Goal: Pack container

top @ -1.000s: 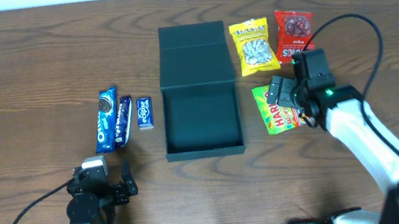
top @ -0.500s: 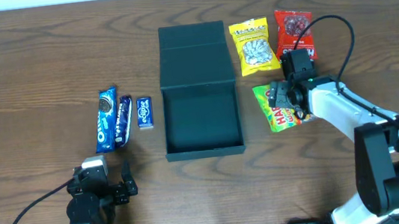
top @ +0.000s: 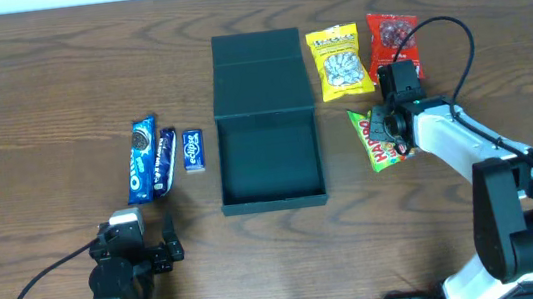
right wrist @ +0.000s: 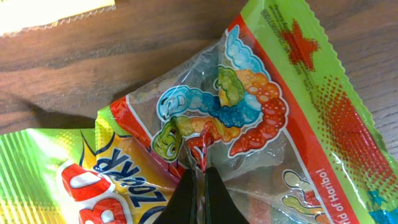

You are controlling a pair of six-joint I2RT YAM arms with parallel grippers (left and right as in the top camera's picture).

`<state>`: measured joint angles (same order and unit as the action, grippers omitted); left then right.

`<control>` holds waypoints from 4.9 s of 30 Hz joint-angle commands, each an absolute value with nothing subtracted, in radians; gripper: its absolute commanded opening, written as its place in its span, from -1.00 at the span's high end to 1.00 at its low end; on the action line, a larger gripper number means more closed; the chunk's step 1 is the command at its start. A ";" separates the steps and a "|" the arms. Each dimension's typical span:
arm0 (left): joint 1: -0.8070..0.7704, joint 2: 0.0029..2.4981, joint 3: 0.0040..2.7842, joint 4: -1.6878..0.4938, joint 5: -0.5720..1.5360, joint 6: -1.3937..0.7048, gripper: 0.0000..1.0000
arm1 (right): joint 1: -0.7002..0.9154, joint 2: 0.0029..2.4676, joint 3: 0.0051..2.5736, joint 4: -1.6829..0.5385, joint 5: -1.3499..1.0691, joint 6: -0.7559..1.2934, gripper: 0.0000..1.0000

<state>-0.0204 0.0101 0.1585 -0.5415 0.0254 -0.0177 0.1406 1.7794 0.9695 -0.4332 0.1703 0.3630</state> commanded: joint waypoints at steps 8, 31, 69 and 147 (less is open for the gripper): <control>-0.015 0.004 0.145 -0.538 0.018 -0.003 -0.91 | 0.139 1.634 0.947 -0.561 0.062 0.361 0.97; -0.015 0.004 0.145 -0.538 0.018 -0.003 -0.91 | 0.510 1.200 0.974 -0.296 -0.189 0.010 0.97; -0.015 0.004 0.145 -0.538 0.018 -0.003 -0.90 | 0.735 1.466 0.986 -0.144 -0.003 -0.090 -0.96; -0.015 1.373 1.062 -0.418 -0.147 -0.054 -0.91 | 0.411 1.203 0.987 -0.404 -0.026 0.115 -0.98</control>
